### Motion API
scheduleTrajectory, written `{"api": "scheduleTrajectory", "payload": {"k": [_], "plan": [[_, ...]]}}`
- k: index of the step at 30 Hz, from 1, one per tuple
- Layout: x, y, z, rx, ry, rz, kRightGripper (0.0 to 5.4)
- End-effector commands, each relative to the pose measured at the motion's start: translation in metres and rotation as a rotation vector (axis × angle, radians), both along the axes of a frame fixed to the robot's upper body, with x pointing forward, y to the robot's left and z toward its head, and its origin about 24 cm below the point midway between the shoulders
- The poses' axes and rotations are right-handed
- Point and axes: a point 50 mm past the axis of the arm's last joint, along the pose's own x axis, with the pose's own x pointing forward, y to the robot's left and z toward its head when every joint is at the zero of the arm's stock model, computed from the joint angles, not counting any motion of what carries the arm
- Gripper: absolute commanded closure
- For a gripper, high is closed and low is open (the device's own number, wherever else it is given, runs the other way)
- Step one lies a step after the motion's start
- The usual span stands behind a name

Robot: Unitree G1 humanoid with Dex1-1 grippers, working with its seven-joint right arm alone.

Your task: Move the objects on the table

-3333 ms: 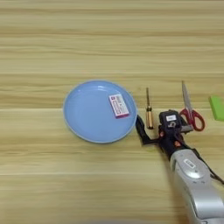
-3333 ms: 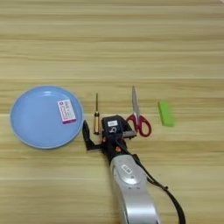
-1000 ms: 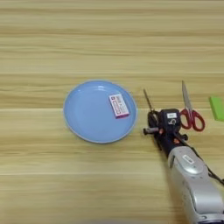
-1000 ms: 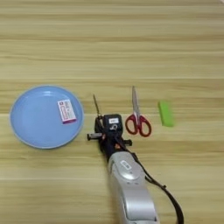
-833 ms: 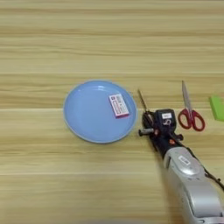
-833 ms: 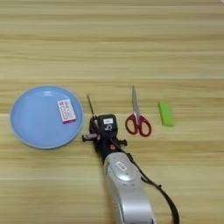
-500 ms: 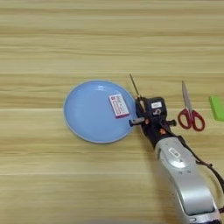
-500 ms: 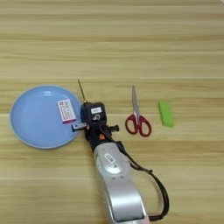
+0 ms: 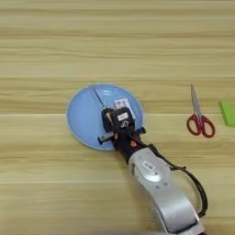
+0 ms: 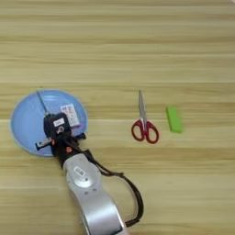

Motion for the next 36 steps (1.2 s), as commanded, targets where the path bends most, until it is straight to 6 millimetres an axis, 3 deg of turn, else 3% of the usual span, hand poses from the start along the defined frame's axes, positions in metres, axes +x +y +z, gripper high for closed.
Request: {"api": "scheduleTrajectory", "payload": {"k": [1, 9, 18, 19, 36], "plan": [[0.007, 0.024, 0.02, 0.119, -0.045, 0.051, 4.51], [0.012, 0.036, 0.018, 0.13, -0.015, 0.092, 4.51], [0.015, 0.035, 0.021, 0.128, -0.024, 0.098, 4.51], [0.015, 0.035, 0.021, 0.127, -0.025, 0.099, 4.22], [0.015, 0.035, 0.028, 0.127, -0.053, 0.092, 2.48]]}}
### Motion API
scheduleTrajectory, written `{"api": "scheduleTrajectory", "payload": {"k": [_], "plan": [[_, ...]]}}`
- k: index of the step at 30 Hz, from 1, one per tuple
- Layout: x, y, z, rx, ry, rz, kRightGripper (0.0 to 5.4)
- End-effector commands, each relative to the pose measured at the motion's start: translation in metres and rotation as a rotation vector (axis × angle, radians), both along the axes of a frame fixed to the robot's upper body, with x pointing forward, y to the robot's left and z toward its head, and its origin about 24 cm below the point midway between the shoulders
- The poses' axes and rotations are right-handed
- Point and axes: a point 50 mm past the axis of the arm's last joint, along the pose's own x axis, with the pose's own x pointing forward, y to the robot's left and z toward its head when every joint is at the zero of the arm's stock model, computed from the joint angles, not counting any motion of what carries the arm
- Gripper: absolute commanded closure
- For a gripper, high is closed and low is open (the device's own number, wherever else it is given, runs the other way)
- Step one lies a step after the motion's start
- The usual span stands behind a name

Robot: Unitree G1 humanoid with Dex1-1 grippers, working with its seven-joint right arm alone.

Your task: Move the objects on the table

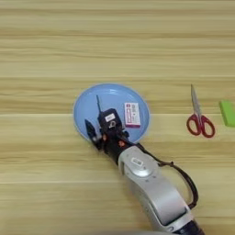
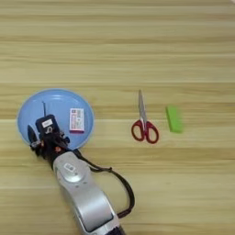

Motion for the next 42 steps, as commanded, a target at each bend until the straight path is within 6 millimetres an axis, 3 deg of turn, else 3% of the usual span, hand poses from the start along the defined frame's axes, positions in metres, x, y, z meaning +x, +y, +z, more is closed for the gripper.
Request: {"api": "scheduleTrajectory", "payload": {"k": [1, 14, 19, 22, 27, 37, 42], "plan": [[0.009, 0.015, 0.037, 0.109, -0.125, 0.004, 2.39], [0.012, 0.002, 0.047, 0.093, -0.18, -0.044, 1.07], [0.015, -0.015, 0.057, 0.089, -0.225, -0.097, 0.5], [0.022, -0.039, 0.06, 0.061, -0.25, -0.179, 0.06], [0.032, -0.072, 0.058, 0.027, -0.259, -0.285, 0.03], [0.037, -0.106, 0.056, -0.005, -0.26, -0.381, 0.03], [0.04, -0.134, 0.053, -0.037, -0.258, -0.46, 0.03]]}}
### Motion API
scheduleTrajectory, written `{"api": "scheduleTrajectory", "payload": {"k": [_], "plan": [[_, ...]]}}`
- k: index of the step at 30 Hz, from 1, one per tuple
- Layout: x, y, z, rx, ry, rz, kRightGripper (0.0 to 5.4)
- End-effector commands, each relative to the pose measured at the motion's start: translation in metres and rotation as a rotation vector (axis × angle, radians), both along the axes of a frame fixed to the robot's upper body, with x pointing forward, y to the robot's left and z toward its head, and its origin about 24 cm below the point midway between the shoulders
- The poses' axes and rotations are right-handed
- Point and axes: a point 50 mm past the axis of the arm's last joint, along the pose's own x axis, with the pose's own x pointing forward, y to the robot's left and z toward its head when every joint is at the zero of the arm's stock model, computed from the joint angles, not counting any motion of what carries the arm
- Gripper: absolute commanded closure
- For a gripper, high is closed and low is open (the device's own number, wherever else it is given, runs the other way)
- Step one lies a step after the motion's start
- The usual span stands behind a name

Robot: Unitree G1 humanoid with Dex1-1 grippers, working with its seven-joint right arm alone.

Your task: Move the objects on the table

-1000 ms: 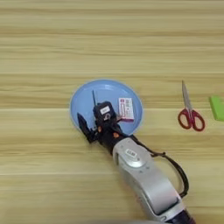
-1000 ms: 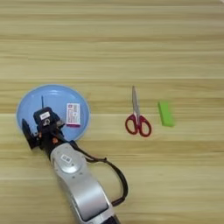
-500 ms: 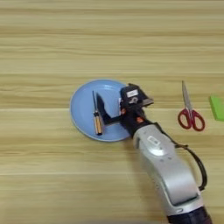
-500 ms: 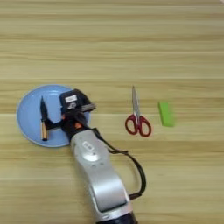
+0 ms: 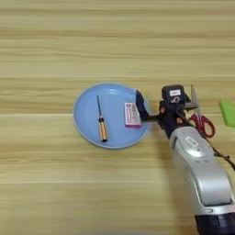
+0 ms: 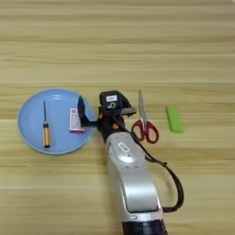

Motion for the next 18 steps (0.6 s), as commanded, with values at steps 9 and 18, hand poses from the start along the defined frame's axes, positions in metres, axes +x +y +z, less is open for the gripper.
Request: {"api": "scheduleTrajectory", "payload": {"k": [9, 18], "plan": [[0.007, -0.072, 0.021, -0.082, -0.117, -0.197, 0.03], [-0.008, -0.125, 0.011, -0.173, -0.093, -0.339, 0.03]]}}
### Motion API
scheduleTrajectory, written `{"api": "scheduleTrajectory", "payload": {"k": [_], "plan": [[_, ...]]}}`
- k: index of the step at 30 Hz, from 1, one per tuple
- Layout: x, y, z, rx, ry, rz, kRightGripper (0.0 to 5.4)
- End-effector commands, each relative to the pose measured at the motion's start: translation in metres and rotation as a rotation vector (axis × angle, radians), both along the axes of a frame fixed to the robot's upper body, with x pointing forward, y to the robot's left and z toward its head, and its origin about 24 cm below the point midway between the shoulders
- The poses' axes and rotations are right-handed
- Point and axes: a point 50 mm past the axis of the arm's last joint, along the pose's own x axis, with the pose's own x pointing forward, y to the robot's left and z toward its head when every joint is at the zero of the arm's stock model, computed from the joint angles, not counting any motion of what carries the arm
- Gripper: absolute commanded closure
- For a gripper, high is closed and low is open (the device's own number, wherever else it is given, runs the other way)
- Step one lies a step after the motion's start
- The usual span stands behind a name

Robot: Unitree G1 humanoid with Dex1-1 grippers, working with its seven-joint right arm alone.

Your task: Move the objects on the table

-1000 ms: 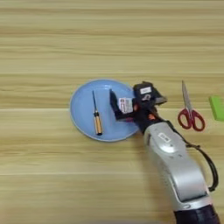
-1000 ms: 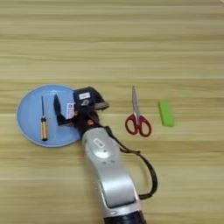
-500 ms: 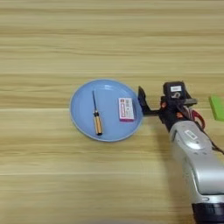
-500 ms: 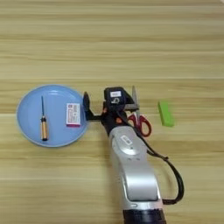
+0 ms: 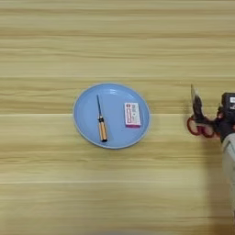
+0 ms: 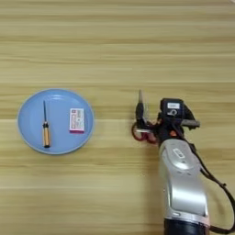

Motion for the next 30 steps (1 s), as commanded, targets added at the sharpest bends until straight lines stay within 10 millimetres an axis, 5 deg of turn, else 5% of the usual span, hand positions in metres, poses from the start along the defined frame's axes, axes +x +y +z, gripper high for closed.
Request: {"api": "scheduleTrajectory", "payload": {"k": [1, 16, 30], "plan": [[0.0, -0.022, 0.024, -0.087, -0.11, -0.033, 0.03], [-0.007, -0.042, 0.011, -0.258, -0.09, -0.053, 0.03], [-0.003, -0.039, -0.008, -0.326, 0.0, 0.002, 0.03]]}}
